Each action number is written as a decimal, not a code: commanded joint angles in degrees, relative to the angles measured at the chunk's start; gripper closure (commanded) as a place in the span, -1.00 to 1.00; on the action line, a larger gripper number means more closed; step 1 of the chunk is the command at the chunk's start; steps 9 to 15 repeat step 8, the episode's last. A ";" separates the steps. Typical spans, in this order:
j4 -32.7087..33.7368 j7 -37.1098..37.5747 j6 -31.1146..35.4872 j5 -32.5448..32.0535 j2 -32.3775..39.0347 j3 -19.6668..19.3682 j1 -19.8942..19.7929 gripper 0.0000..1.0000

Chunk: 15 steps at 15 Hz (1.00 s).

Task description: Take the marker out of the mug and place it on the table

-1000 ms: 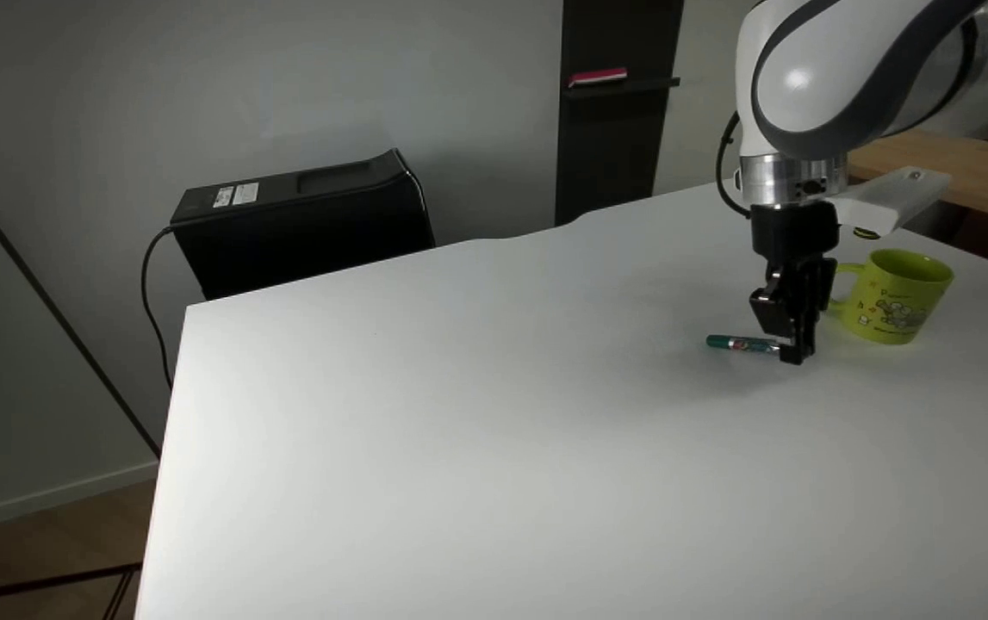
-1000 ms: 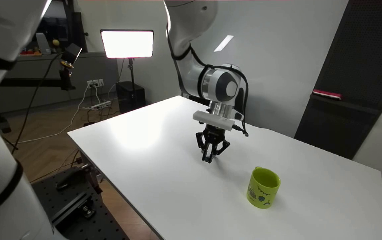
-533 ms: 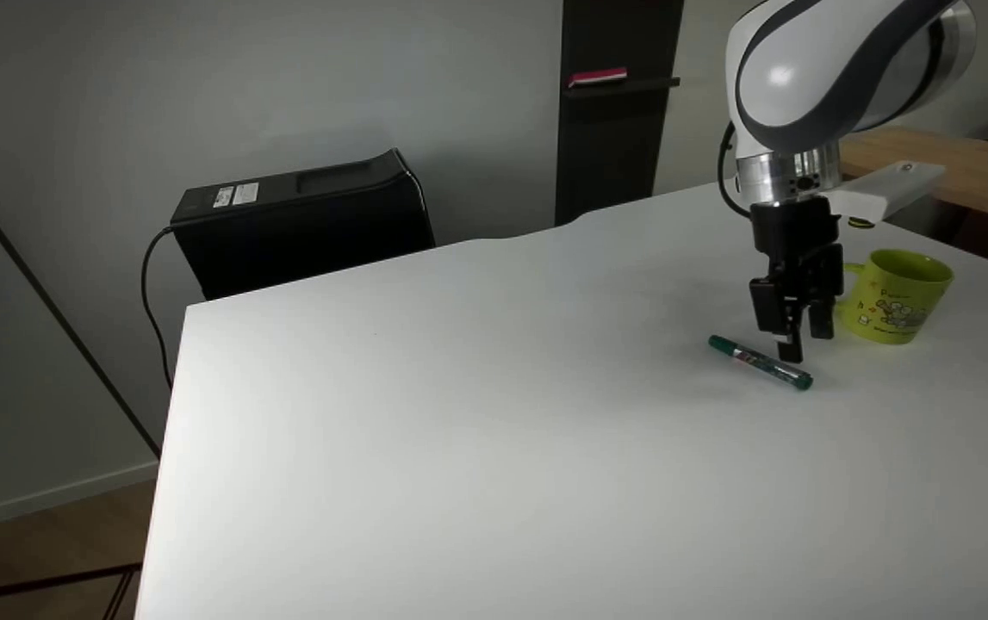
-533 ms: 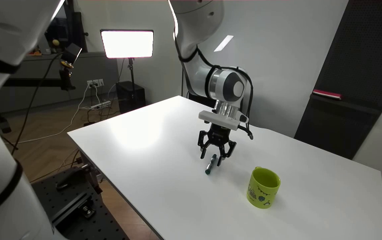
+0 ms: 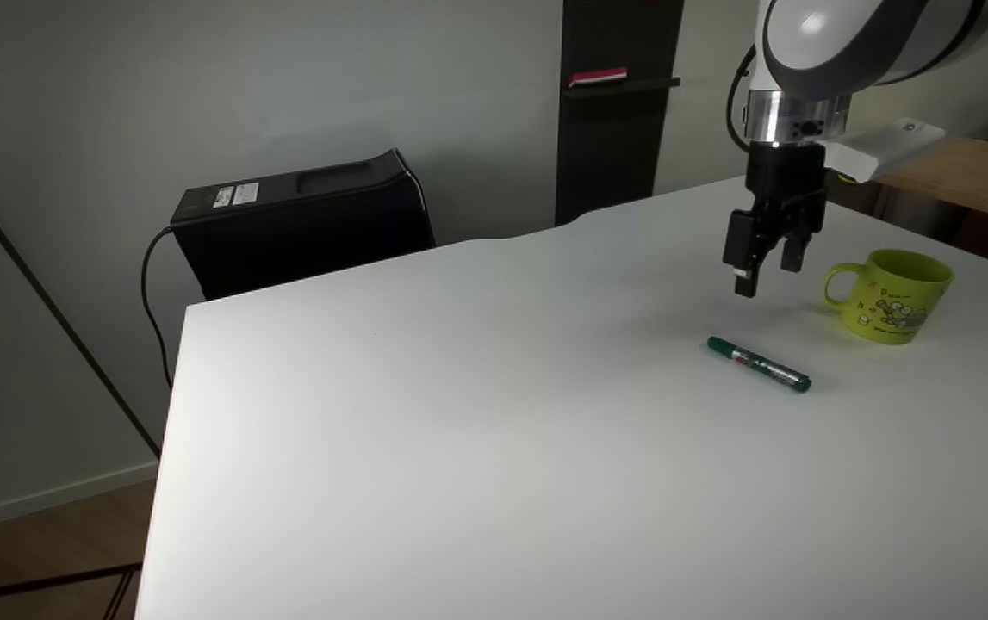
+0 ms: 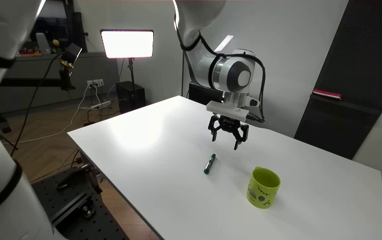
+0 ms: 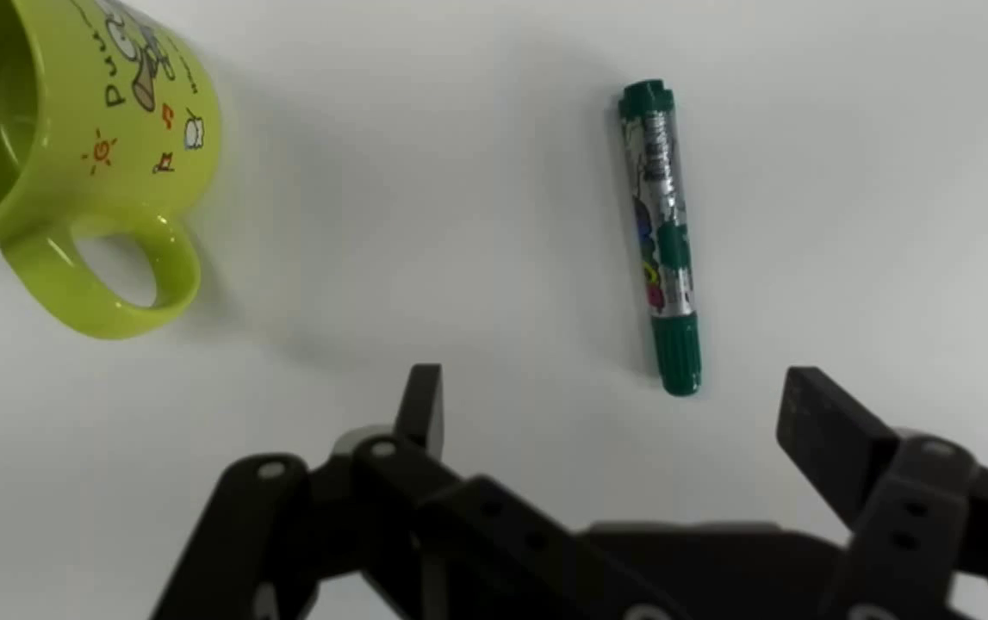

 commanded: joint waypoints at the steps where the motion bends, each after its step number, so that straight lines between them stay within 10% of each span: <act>1: -5.52 4.07 4.78 5.22 -5.81 0.97 -1.39 -1.00; 15: -6.16 4.51 3.37 5.75 -6.17 0.38 -0.64 -1.00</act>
